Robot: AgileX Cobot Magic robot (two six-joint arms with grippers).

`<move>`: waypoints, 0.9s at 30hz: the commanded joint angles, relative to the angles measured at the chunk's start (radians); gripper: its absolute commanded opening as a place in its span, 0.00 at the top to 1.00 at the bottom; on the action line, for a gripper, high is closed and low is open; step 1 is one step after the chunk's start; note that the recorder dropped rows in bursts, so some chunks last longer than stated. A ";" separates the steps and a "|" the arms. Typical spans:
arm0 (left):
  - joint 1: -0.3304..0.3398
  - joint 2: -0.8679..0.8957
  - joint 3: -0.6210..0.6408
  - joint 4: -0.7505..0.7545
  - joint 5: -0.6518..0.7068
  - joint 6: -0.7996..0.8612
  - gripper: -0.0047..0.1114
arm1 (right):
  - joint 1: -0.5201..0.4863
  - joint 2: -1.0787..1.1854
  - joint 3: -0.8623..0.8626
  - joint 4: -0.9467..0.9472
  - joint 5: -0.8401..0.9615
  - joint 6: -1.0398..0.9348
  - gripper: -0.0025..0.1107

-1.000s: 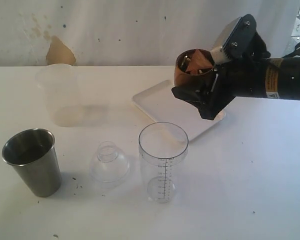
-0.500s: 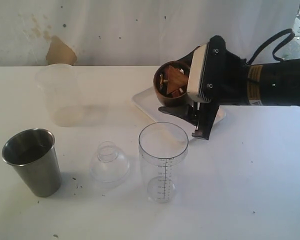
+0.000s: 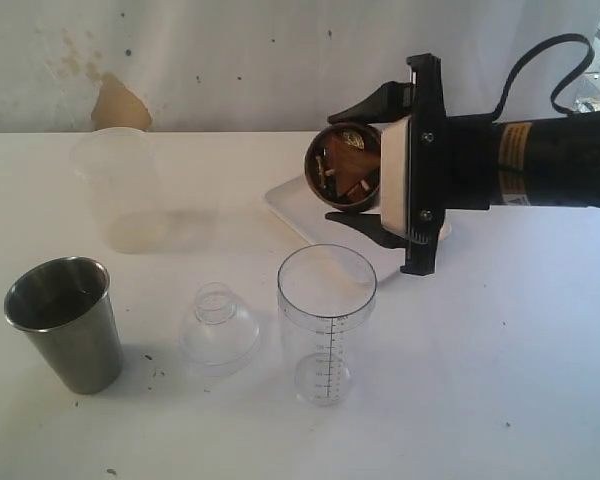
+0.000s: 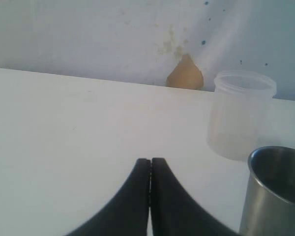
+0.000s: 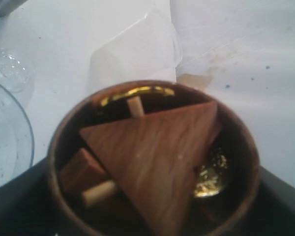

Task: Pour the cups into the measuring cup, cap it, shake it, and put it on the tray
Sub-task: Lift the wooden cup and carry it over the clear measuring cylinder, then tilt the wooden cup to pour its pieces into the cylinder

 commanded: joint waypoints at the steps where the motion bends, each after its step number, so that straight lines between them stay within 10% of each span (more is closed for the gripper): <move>1: -0.006 -0.004 0.005 -0.001 0.002 0.000 0.95 | 0.001 -0.023 -0.010 0.013 0.025 -0.092 0.98; 27: -0.006 -0.004 0.005 -0.001 0.002 0.000 0.95 | 0.111 -0.031 -0.010 0.013 0.213 -0.414 0.98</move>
